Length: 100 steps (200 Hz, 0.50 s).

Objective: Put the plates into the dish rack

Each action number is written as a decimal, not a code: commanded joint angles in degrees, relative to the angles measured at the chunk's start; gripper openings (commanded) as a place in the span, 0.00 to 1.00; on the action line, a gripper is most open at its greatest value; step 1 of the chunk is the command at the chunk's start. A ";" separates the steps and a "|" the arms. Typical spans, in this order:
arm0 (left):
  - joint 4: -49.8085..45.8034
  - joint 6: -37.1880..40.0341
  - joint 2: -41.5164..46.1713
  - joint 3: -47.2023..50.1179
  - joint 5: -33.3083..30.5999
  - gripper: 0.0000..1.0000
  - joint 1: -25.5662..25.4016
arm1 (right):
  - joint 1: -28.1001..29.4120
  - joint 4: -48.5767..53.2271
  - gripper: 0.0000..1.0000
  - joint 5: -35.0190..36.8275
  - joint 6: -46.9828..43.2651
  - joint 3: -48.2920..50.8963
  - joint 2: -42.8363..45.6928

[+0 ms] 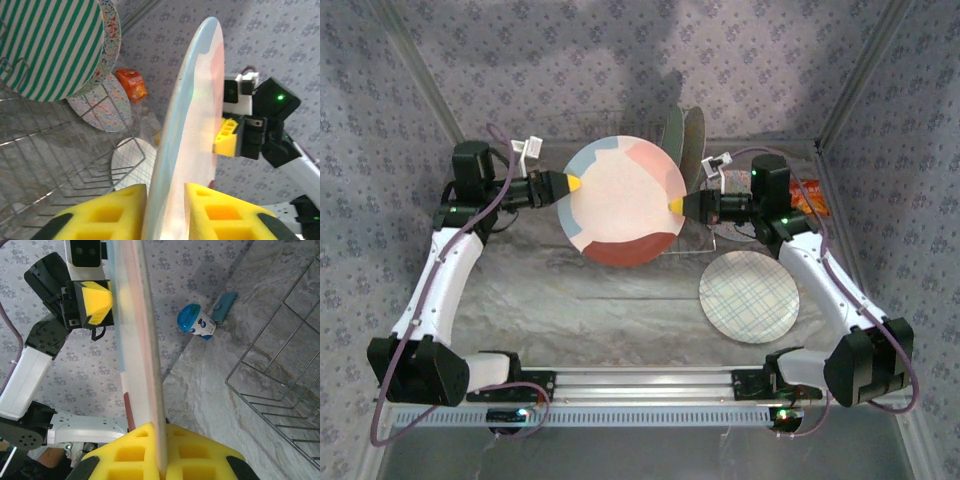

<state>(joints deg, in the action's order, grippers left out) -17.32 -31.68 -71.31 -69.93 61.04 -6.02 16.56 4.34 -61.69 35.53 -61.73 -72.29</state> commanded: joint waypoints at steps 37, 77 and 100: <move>-0.82 1.09 1.02 -0.47 -0.27 0.83 -0.78 | -0.66 -1.28 0.00 3.33 -0.25 0.84 1.94; -3.05 2.13 0.81 -1.08 -2.30 0.99 -0.72 | -1.43 -0.88 0.00 3.69 -0.27 0.92 2.50; -6.51 3.86 0.41 -2.14 -4.32 0.99 -0.65 | -1.71 0.99 0.00 4.29 -0.92 0.25 2.94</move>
<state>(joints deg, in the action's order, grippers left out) -19.97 -30.55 -71.31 -69.80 58.22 -6.52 15.46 4.93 -58.28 35.53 -60.58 -71.55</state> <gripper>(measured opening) 0.989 0.063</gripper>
